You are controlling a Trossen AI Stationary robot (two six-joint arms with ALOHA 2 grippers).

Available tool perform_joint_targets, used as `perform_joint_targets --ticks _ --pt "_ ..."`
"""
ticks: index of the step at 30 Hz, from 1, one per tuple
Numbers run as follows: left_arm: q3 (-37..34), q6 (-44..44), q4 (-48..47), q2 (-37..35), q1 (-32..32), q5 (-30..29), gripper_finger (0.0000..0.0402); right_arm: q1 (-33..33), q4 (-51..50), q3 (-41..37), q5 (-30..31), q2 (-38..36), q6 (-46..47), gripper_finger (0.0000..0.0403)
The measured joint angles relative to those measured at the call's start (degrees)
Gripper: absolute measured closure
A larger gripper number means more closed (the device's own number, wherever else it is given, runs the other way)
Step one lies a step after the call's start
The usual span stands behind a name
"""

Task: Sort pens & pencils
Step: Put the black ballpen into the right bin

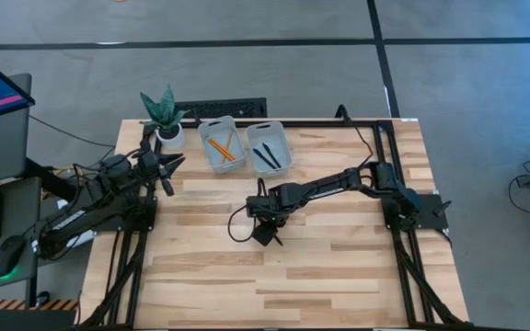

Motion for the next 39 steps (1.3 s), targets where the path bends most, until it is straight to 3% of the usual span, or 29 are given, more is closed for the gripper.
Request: perform_joint_targets --ticks 32,39 --pt "0.0 -0.4 -0.2 0.0 0.0 0.3 0.0349 0.2 -4.1 0.1 0.0 0.0 3.7 0.0276" --pt "0.0 -0.4 -0.2 0.0 0.0 0.3 0.0349 0.0 -6.2 0.1 3.7 0.0 5.2 0.0295"
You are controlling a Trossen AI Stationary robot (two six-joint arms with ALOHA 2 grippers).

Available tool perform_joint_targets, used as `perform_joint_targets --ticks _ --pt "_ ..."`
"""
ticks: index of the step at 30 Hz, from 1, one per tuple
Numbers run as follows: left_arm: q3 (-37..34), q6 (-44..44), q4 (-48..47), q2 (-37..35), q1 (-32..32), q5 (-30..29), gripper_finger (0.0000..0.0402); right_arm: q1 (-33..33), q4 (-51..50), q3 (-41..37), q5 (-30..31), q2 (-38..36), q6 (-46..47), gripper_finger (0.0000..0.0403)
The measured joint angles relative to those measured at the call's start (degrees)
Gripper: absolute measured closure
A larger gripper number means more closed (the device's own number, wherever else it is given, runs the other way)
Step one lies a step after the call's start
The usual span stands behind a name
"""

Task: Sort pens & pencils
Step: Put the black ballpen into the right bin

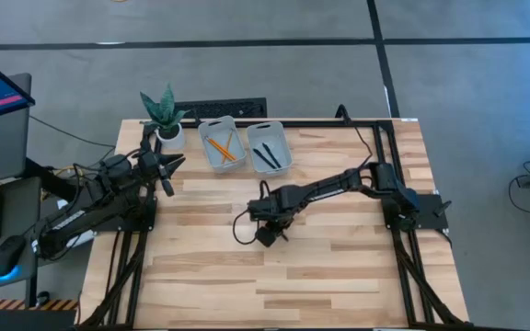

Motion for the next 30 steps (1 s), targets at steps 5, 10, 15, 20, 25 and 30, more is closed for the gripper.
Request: perform_joint_targets --ticks 5,10,15,20,25,30 --pt "0.0 0.0 0.0 0.0 0.0 0.0 0.0349 -0.8 -1.3 0.0 0.0 0.0 0.0 0.0304" --pt "0.0 0.0 0.0 0.0 0.0 0.0 0.0349 -1.2 -1.8 0.0 0.3 0.0 0.0 0.0306" --pt "0.0 0.0 0.0 0.0 0.0 0.0 0.0349 -1.3 -1.8 0.0 0.6 0.0 -0.1 0.0306" --pt "0.0 0.9 0.0 0.0 0.0 0.0 0.0349 -1.3 -0.9 -0.1 0.8 -0.1 -3.1 0.0306" --pt "0.0 0.9 0.0 0.0 0.0 0.0 0.0349 -1.3 -0.3 -0.2 0.9 -0.1 -3.0 0.0306" --pt "0.0 0.9 -0.2 0.0 0.0 0.0 0.0349 -1.3 0.0 -0.1 2.5 -0.1 -3.2 0.032"
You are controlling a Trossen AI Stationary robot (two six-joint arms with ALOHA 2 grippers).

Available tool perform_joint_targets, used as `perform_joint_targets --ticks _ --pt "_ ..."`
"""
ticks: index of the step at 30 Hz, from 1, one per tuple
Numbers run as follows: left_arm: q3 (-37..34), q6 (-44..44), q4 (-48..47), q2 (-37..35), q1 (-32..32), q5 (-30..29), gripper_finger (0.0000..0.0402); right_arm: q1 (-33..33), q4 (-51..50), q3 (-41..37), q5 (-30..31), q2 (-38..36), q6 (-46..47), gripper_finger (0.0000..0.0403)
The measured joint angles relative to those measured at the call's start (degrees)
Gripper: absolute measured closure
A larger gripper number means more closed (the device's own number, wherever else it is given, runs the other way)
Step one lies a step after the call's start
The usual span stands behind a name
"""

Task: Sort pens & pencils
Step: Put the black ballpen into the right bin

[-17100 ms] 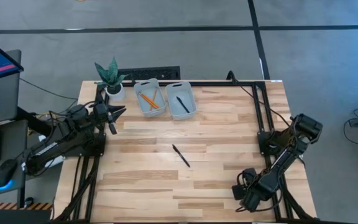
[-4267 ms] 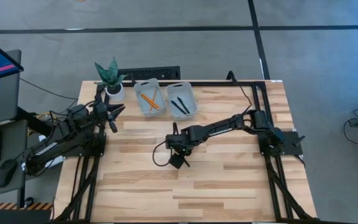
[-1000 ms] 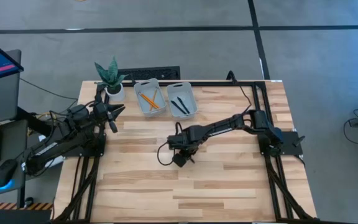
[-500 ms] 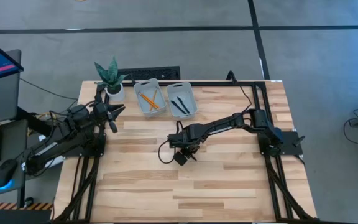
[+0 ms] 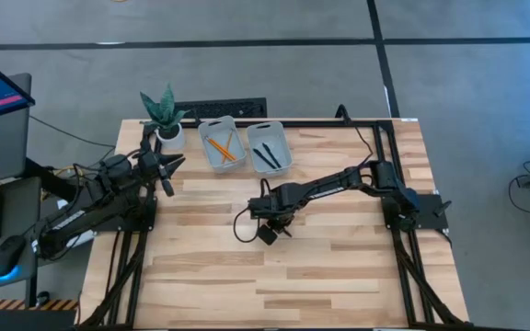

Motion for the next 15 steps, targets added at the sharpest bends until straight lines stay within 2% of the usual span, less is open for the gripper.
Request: perform_joint_targets --ticks 5,15 --pt "0.0 0.0 0.0 0.0 0.0 0.0 0.0349 0.0 0.3 0.1 1.0 0.0 -0.5 0.0341" --pt "0.0 0.0 0.0 0.0 0.0 0.0 0.0349 0.0 0.5 0.1 1.4 0.0 -1.6 0.034"
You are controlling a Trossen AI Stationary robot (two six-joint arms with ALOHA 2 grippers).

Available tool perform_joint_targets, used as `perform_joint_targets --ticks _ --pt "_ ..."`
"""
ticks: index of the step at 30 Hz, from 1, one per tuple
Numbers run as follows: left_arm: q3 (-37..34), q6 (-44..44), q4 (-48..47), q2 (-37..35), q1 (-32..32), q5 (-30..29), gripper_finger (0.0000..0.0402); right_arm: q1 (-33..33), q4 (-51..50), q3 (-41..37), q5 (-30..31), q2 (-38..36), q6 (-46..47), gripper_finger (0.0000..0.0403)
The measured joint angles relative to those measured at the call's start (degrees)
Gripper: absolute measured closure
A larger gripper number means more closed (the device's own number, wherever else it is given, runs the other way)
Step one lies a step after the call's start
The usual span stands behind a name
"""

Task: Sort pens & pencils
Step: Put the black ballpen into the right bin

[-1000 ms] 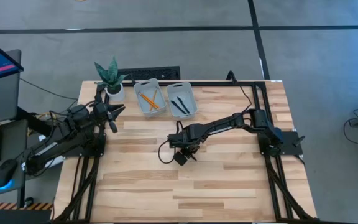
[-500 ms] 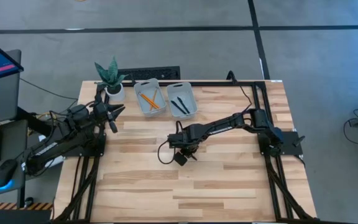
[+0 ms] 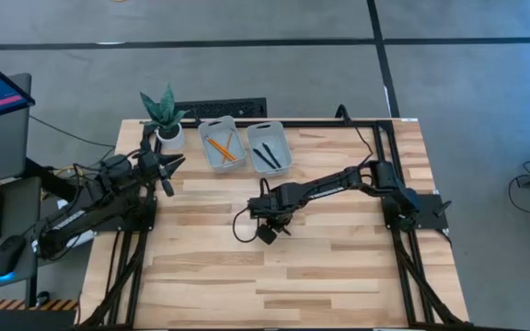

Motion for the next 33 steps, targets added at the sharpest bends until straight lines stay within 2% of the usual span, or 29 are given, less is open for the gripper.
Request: perform_joint_targets --ticks 14,18,33 --pt "0.0 0.0 0.0 0.0 0.0 0.0 0.0349 -1.2 -1.1 0.3 0.0 -0.3 -0.6 0.034" --pt "0.0 0.0 0.0 0.0 0.0 0.0 0.0349 -1.8 -4.3 2.8 1.7 -0.2 -3.0 0.034" --pt "0.0 0.0 0.0 0.0 0.0 0.0 0.0349 -6.1 -8.3 13.6 0.2 -0.4 -10.8 0.034"
